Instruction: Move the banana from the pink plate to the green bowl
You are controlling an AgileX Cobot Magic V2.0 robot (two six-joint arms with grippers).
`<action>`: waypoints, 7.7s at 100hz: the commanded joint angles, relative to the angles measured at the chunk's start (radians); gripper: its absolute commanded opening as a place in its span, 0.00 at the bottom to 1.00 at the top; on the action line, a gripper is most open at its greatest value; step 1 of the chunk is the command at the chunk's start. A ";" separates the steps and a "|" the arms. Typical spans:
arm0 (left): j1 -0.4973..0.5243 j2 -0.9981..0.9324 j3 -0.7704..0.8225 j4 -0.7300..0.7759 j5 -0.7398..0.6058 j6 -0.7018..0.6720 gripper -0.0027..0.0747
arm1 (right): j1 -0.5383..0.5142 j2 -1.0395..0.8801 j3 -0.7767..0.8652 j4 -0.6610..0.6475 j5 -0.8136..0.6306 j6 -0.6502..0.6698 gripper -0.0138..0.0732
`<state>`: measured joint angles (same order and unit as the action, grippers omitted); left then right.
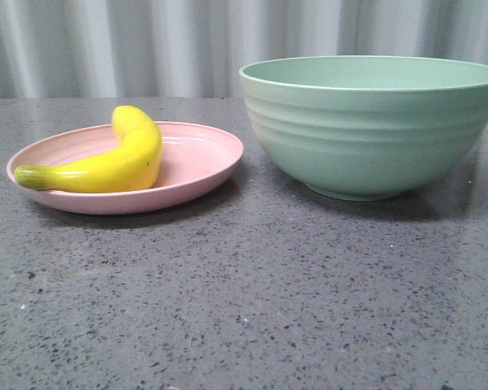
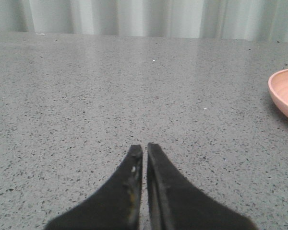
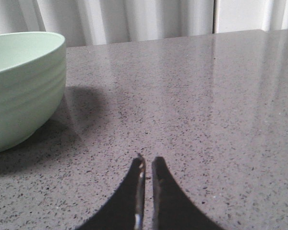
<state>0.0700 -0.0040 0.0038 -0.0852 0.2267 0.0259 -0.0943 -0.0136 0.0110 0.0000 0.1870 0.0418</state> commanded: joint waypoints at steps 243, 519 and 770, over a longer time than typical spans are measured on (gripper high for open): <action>0.002 0.214 -0.289 -0.008 -0.195 -0.008 0.01 | -0.007 0.241 -0.299 0.026 0.117 -0.002 0.11; -0.691 1.457 -0.930 -0.030 0.093 -0.008 0.56 | -0.007 0.371 -0.309 0.034 0.050 -0.002 0.11; -1.268 1.356 -1.034 -0.061 0.039 0.040 0.26 | 0.371 0.953 -0.832 0.552 0.332 -0.004 0.69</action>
<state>-1.1890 1.3794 -0.9919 -0.1327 0.3522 0.0686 0.2750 0.9451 -0.7864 0.5210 0.5987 0.0417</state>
